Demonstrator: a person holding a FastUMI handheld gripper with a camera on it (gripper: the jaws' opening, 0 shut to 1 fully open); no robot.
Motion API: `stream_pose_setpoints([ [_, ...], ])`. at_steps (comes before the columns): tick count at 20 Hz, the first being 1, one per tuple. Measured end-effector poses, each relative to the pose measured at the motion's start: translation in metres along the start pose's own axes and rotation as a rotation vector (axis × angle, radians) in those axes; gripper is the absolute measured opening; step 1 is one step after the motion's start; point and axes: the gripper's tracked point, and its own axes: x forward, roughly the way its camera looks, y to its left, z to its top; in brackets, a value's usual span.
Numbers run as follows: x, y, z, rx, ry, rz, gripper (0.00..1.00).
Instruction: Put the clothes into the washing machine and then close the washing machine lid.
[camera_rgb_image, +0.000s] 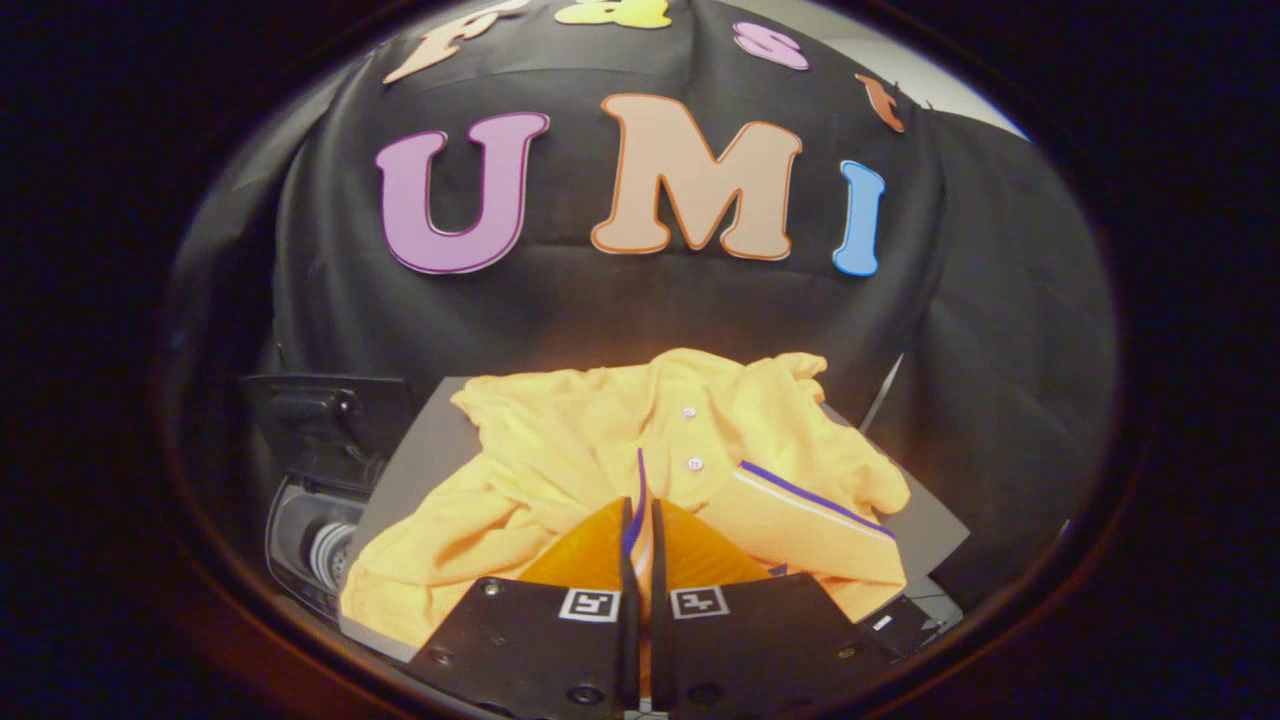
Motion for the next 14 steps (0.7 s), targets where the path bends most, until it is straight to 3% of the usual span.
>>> stream_pose_setpoints([
  [6, -0.011, 0.062, 0.014, 0.026, -0.034, 0.107, 0.04],
  [14, -0.022, 0.195, 0.018, 0.012, -0.024, 0.316, 0.03],
])
